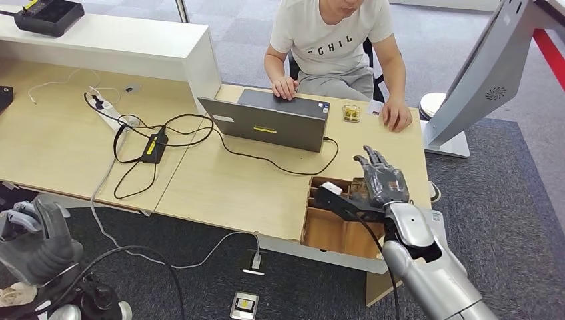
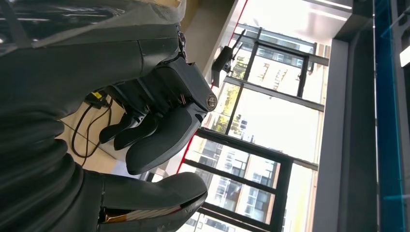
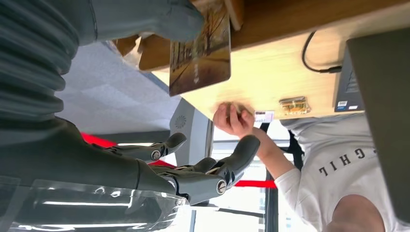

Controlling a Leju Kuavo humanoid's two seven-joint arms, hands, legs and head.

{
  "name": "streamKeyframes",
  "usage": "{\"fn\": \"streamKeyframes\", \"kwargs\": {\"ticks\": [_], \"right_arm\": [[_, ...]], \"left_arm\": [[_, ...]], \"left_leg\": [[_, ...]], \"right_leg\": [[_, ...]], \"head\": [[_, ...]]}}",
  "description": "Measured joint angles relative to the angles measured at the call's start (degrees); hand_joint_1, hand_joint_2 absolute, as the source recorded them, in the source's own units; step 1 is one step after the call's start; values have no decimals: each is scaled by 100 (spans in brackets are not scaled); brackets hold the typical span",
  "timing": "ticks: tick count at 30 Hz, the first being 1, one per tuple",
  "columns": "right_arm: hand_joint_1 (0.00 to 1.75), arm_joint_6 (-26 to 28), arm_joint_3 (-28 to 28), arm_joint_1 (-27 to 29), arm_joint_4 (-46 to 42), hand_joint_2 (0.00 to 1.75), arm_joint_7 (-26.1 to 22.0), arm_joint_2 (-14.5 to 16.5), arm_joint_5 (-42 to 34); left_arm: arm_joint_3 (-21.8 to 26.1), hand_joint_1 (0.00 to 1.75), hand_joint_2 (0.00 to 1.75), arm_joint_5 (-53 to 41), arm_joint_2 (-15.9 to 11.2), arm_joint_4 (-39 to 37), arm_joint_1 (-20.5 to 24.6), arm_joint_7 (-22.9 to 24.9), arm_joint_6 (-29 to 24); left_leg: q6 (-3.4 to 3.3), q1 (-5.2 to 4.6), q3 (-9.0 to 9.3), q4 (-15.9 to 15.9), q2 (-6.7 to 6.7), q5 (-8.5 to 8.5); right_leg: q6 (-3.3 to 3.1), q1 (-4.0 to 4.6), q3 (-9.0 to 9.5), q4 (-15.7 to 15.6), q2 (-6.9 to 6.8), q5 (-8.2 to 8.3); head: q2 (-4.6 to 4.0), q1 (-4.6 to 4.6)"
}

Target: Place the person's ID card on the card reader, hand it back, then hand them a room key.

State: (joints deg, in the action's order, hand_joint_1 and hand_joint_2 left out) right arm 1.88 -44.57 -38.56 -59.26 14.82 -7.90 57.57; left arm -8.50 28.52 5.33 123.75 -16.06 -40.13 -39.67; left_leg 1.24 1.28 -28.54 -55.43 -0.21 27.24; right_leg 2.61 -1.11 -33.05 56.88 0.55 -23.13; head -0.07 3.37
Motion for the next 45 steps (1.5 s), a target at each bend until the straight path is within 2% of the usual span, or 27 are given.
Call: {"fn": "streamKeyframes", "kwargs": {"ticks": [1, 2, 3, 9, 17, 20, 22, 24, 35, 45], "right_arm": [[145, 6, 3, -20, 14, 175, 4, -19, 10], [164, 9, 5, -35, 26, 175, 6, -32, 16], [171, 9, 7, -46, 36, 175, 7, -44, 24], [174, 9, 4, -91, 89, 175, -36, -82, 73], [151, 7, -13, -93, 161, 175, -207, -44, 109], [117, 4, -20, -94, 194, 175, -238, -14, 98], [82, 2, -22, -95, 214, 175, -242, 4, 92], [64, 3, -23, -98, 227, 175, -242, 16, 84], [69, -81, -22, -74, 184, 175, -70, -54, 127], [76, -756, -14, 93, -553, 175, 190, -412, 258]], "left_arm": [[0, 175, 175, -4, 0, 0, -4, 0, -4], [0, 175, 175, -7, 0, 0, -8, 0, -7], [0, 175, 175, -7, -1, 0, -13, 0, -8], [0, 175, 175, -12, -22, 0, -40, 0, -9], [0, 175, 175, -80, -20, 16, -124, 0, -9], [0, 175, 175, -86, -20, 19, -150, 0, -9], [0, 175, 175, -79, -20, 20, -161, 0, -9], [0, 175, 175, -66, -20, 20, -162, 0, -9], [0, 175, 175, -5, -21, 20, -114, 0, -9], [5, 175, 175, 32, -25, 20, -111, 0, -9]], "left_leg": [[0, 0, 0, 0, 0, 0], [0, 0, 0, 0, 0, 0], [0, 0, 0, 0, 0, 0], [0, 0, -1, 0, 0, 0], [0, 0, -3, 0, -1, 0], [0, 0, -3, 0, -1, 0], [0, 0, -2, 0, -1, 0], [0, 0, -1, 0, -1, 0], [0, 0, 0, 0, 0, 0], [0, 0, 0, 0, 0, 0]], "right_leg": [[0, 0, 0, 0, 0, 0], [0, 0, 0, 0, 0, 0], [0, 0, 0, 0, 0, 0], [0, 0, -1, 0, 0, 0], [0, 0, 0, 0, 0, 0], [0, 0, 0, 0, 0, 0], [0, 0, 0, 0, 0, 0], [0, 0, 0, 0, 0, 0], [0, 0, -1, 0, 0, 0], [0, 0, -1, 0, 0, 0]], "head": [[0, 0], [0, 0], [0, 0], [0, 1], [0, 1], [0, 1], [0, 1], [0, 2], [0, 1], [0, 1]]}}
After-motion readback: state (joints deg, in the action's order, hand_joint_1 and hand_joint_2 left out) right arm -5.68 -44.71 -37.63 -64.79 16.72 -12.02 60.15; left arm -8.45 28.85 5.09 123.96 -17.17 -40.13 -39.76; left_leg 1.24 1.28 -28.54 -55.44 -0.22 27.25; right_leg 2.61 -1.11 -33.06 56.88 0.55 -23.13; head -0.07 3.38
